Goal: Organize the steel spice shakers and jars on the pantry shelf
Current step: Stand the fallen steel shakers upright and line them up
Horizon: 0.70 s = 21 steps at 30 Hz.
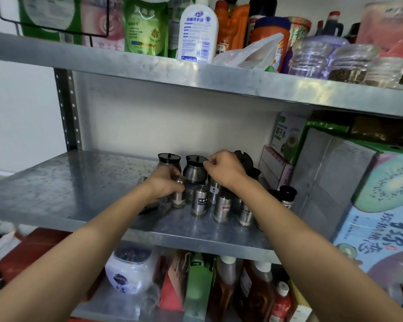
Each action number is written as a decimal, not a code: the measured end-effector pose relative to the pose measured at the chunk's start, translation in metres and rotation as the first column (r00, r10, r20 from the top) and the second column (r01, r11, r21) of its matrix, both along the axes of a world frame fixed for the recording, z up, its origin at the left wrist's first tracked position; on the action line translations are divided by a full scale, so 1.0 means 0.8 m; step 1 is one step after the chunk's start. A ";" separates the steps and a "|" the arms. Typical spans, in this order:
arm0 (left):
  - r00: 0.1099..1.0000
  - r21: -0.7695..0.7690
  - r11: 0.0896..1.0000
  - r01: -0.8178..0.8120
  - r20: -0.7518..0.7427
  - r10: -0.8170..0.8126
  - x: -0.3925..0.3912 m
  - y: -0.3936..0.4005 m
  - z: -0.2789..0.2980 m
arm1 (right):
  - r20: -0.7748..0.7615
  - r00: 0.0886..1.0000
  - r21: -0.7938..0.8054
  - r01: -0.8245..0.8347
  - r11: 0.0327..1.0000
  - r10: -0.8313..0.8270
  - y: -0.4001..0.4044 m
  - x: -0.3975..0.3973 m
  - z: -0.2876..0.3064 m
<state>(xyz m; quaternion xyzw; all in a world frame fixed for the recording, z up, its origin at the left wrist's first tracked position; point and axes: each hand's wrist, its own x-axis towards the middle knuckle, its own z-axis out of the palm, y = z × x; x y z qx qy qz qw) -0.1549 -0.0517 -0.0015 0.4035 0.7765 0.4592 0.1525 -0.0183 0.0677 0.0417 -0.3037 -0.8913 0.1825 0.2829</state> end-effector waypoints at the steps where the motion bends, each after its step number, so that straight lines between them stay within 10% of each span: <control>1: 1.000 -0.003 1.000 0.025 0.000 -0.025 0.000 -0.004 -0.002 | 0.006 1.000 -0.005 -0.007 1.000 0.007 -0.003 -0.001 0.001; 21: 1.000 0.175 0.984 -0.007 -0.001 0.007 -0.019 -0.029 -0.004 | 0.189 0.980 0.059 -0.080 0.995 0.068 -0.049 -0.038 0.005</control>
